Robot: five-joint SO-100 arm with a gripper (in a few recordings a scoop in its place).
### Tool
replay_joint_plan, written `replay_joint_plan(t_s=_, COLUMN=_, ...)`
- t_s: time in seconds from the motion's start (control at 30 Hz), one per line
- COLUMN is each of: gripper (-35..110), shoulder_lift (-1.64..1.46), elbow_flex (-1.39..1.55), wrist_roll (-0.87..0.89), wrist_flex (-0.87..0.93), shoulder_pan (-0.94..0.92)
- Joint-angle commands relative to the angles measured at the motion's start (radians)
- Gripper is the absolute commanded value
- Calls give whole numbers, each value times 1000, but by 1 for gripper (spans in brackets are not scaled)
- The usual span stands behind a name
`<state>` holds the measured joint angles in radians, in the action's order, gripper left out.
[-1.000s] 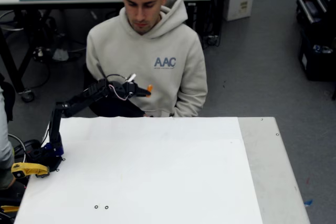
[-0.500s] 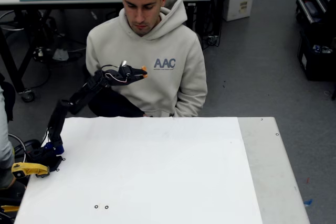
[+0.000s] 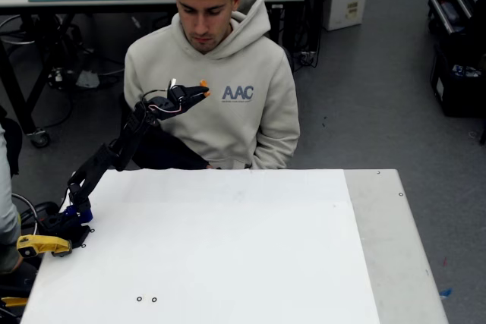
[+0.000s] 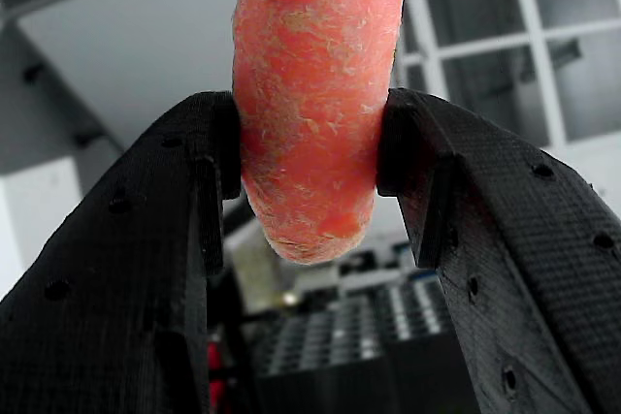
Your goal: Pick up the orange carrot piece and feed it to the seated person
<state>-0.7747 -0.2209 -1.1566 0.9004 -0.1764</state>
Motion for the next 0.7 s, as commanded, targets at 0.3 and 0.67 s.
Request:
replay_joint_plan(t_s=0.3, gripper=-3, shoulder_lift=-26, elbow_flex=-72, wrist_roll=-21, wrist_flex=-357, shoulder_pan=-2)
replay_joint_plan(t_s=0.67, gripper=-3, shoulder_lift=6, elbow_flex=-72, wrist_roll=-21, wrist_flex=-357, shoulder_pan=5)
